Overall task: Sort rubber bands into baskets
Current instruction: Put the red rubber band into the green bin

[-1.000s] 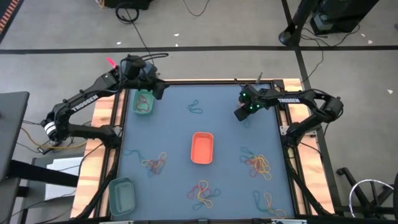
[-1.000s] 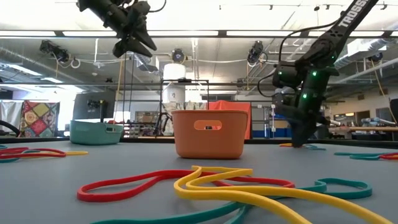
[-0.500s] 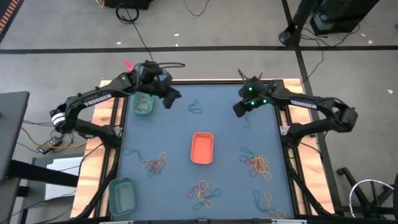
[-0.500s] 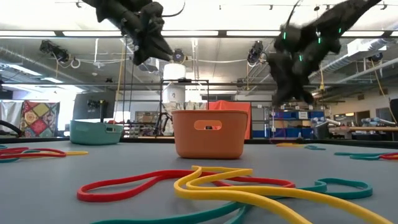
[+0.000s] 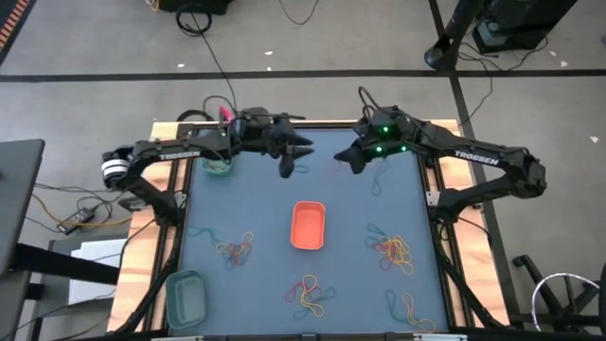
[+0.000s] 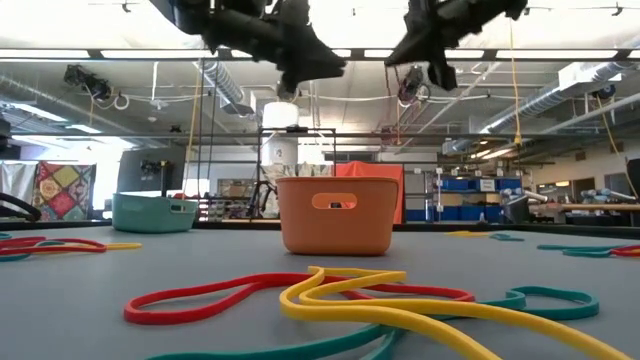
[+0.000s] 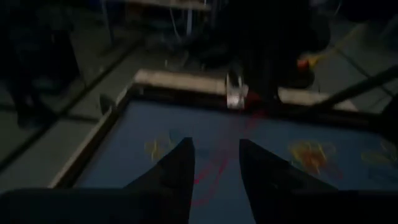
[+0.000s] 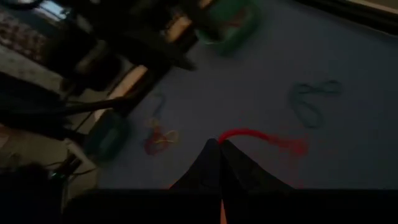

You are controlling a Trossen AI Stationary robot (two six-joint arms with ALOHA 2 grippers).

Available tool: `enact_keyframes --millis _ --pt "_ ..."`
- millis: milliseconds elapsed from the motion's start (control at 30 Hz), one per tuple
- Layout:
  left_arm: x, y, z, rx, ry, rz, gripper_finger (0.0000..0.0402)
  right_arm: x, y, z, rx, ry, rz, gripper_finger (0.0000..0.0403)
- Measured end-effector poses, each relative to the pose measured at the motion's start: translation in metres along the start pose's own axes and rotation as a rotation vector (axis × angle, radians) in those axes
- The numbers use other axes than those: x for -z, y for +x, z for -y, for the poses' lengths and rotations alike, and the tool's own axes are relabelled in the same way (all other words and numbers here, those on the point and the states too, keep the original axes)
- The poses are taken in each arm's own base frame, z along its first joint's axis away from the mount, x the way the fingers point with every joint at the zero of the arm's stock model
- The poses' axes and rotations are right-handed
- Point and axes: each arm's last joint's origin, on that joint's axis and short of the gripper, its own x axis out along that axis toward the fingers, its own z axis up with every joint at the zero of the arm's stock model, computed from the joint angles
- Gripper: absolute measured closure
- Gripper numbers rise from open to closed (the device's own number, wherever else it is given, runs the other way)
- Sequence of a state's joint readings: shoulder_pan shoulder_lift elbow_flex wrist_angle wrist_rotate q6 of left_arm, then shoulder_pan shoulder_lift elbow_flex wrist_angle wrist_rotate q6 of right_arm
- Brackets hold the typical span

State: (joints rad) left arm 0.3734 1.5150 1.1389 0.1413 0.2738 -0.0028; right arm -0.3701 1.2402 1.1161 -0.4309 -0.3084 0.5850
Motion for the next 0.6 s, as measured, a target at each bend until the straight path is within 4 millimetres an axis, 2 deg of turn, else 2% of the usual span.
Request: enact_keyframes --millis 300,400,600 --pt "0.009 0.023 0.006 0.078 0.031 0.066 0.0186 -0.004 -0.001 -0.028 -0.071 -0.046 -0.007 0.0401" --pt "0.011 0.029 0.012 0.157 0.075 0.080 0.0178 -0.003 -0.001 -0.030 -0.080 -0.053 -0.015 0.0401" --pt "0.013 0.038 0.022 0.203 0.133 0.127 0.0179 -0.002 0.002 -0.031 -0.083 -0.054 -0.026 0.0401"
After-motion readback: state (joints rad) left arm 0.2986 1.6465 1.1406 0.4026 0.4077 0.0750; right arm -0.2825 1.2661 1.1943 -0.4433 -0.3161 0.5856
